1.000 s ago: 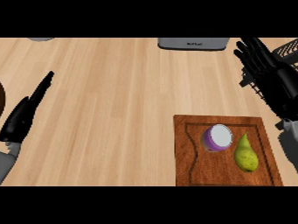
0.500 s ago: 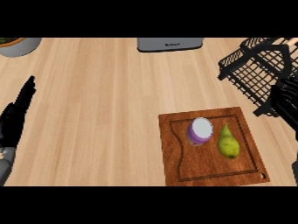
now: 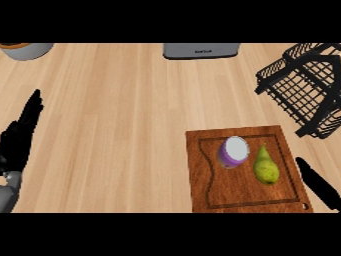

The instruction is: Pick the can from the cutting board and place it in the tiered basket

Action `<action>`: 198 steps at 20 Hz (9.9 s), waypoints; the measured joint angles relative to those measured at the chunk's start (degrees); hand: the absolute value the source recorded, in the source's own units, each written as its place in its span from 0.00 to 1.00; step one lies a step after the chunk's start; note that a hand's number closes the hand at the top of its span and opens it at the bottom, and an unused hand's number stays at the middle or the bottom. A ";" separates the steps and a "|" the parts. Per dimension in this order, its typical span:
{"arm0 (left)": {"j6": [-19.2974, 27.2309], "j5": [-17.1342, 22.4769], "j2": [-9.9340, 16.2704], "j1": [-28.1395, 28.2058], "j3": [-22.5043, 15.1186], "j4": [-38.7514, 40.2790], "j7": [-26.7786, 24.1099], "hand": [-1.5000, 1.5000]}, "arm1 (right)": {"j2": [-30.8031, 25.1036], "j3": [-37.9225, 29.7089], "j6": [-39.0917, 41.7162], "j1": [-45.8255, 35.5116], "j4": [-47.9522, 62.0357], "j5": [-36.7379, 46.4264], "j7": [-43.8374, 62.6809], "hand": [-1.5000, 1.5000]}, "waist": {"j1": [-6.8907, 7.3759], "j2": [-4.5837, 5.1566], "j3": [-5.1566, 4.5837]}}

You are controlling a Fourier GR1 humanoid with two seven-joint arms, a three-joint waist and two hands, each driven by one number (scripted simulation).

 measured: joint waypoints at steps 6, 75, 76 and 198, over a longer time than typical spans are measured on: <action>-0.08 -0.70 -0.69 -1.21 -1.11 -1.42 0.57 0.50 | -5.64 8.29 5.69 7.57 -6.28 8.11 14.62 0.00 | 2.67 0.90 -0.08; -2.17 -4.75 -4.10 -2.30 0.66 -3.81 5.06 0.50 | 13.28 5.01 46.26 -19.78 5.57 38.67 51.55 0.00 | 4.24 0.75 0.67; -2.41 -4.74 -4.05 -2.18 0.81 -3.64 4.89 0.50 | 13.26 5.18 46.03 -19.79 5.80 38.34 51.54 0.00 | 4.21 0.74 0.67; -7.51 -11.22 -9.16 2.38 9.98 -5.93 6.21 0.50 | 1.39 -29.94 40.23 -51.60 3.63 74.55 44.67 0.00 | -0.02 -0.84 0.67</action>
